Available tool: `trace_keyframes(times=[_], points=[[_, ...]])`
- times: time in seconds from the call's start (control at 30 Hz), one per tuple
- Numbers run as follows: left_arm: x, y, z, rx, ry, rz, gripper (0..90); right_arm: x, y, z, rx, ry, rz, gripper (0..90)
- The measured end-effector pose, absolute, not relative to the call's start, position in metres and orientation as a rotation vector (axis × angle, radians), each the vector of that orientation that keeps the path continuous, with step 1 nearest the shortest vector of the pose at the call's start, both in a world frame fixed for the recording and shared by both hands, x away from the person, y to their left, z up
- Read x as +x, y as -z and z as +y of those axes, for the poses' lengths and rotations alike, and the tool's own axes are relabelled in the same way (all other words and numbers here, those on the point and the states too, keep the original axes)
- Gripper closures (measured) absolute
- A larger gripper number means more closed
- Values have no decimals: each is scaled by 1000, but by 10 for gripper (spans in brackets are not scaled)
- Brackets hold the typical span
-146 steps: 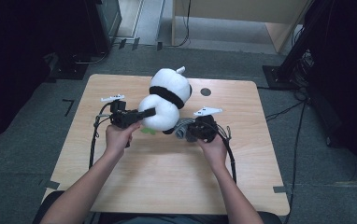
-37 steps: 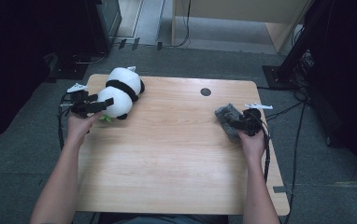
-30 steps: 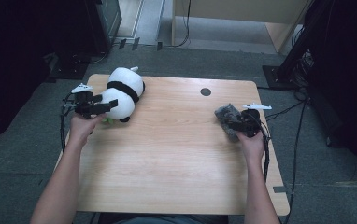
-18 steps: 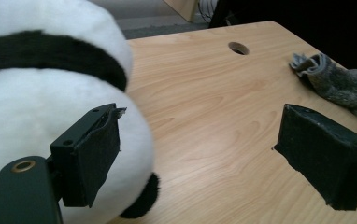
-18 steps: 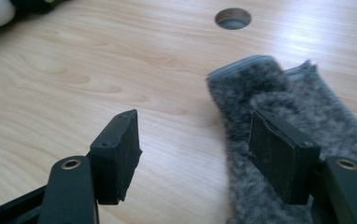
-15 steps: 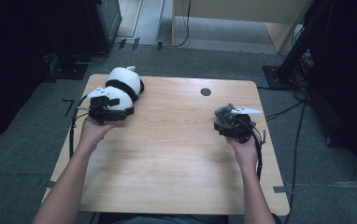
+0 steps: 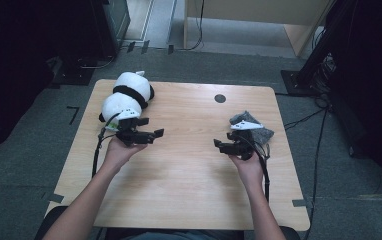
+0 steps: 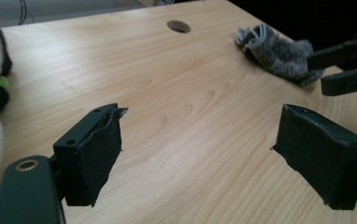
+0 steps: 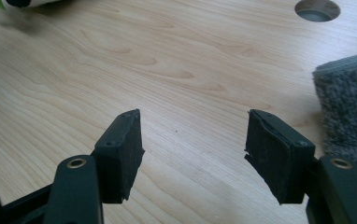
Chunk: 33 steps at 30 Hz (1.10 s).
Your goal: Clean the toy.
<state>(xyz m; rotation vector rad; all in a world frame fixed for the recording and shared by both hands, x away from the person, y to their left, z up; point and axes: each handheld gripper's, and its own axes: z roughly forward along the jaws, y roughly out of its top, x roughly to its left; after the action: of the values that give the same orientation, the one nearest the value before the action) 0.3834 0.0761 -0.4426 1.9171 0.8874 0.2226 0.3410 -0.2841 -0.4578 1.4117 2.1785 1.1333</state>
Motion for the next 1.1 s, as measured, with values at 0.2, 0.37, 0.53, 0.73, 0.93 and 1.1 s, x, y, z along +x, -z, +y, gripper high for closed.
trace_keyframes(times=[0.2,0.37,0.53,0.73,0.93,1.1], points=[[375,456,59,1953,-192,876,148,340,464,-269,1427,-1134,2161,386],[374,466,52,1966,-183,899,148,342,473,-258,1446,-1141,2161,386],[374,477,45,2018,-194,894,148,343,483,-243,1434,-1134,2207,386],[377,489,39,2059,-203,901,151,344,497,-222,1409,-1109,2250,384],[377,501,30,2136,-238,889,151,346,512,-210,1374,-1030,2286,397],[379,509,28,2170,-236,908,152,346,514,-207,1336,-1020,2275,372]])
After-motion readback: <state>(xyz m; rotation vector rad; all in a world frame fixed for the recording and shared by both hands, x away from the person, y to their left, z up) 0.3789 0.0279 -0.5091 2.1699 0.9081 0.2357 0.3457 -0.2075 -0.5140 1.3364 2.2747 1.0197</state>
